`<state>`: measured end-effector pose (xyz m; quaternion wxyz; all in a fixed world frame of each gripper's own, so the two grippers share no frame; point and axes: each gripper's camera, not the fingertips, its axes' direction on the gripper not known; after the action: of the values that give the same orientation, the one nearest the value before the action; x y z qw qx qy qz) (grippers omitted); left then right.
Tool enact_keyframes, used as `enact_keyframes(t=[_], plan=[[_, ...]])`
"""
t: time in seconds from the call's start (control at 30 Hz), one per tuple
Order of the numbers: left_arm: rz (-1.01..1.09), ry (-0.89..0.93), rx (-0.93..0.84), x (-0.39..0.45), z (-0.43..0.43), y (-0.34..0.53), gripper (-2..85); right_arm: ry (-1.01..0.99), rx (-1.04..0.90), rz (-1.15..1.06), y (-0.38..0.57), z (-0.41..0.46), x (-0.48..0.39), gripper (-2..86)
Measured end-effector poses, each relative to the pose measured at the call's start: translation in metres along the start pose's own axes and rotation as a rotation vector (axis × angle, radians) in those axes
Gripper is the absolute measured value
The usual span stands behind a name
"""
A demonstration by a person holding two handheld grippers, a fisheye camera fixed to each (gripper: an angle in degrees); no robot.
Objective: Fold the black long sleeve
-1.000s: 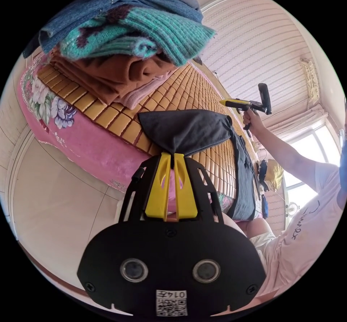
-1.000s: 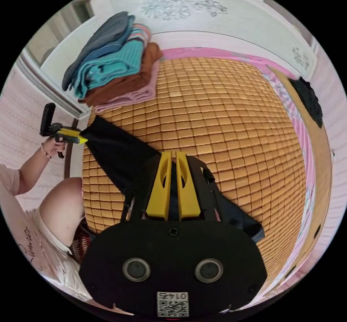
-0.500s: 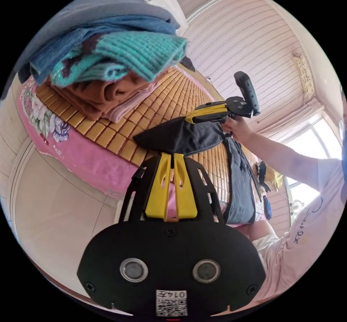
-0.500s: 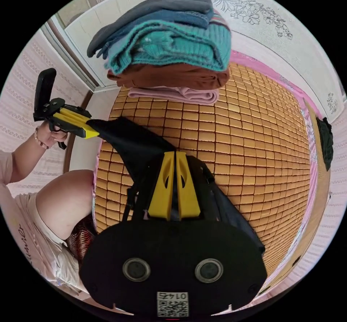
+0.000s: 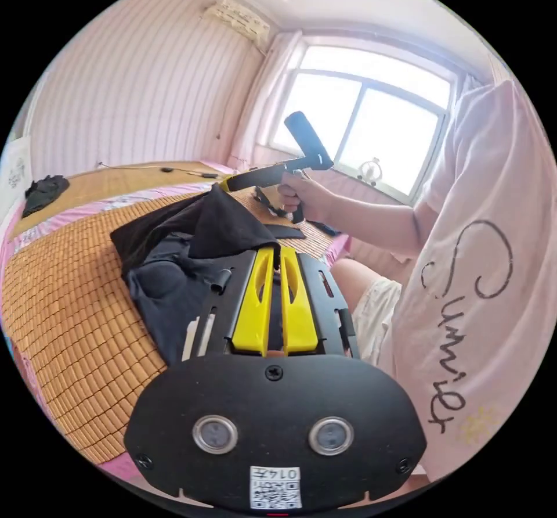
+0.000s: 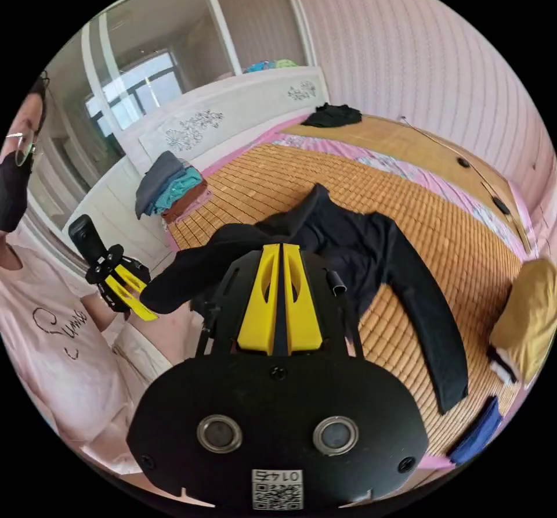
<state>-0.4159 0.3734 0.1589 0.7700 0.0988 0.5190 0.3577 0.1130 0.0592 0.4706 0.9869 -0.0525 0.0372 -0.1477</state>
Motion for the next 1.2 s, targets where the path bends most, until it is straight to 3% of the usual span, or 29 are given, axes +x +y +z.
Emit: enact_keyframes(t=[0.1,0.23,0.37,0.67,0.77,0.87,0.97,1.1,1.2], plan=[[0.028,0.131,-0.179,0.038,0.097,0.010,5.8,-0.003,-0.191,0.192,0.077,0.016,0.050,3.4],[0.003,0.245,-0.330,0.069,0.167,0.025,6.0,-0.053,-0.177,0.296,0.124,0.013,0.076,5.2],[-0.028,0.177,-0.446,0.074,0.215,0.030,5.5,-0.104,-0.178,0.269,0.130,0.021,0.083,7.9],[0.032,-0.026,-0.615,0.076,0.358,-0.005,9.5,0.000,-0.250,0.110,0.121,0.048,0.072,10.2],[0.067,-0.096,-0.602,0.078,0.392,-0.014,8.6,0.054,-0.291,0.072,0.118,0.063,0.076,7.9],[0.111,-0.142,-0.716,0.075,0.433,-0.010,5.5,0.048,-0.272,0.080,0.119,0.060,0.091,2.8],[0.116,-0.155,-0.733,0.074,0.439,-0.010,0.2,-0.054,-0.216,0.124,0.122,0.037,0.108,1.2],[0.137,-0.128,-0.687,0.080,0.398,-0.012,-0.7,-0.245,-0.112,0.209,0.132,-0.007,0.132,0.5],[0.161,-0.089,-0.617,0.087,0.357,-0.009,-0.6,-0.318,-0.136,0.280,0.148,-0.009,0.155,0.5]])
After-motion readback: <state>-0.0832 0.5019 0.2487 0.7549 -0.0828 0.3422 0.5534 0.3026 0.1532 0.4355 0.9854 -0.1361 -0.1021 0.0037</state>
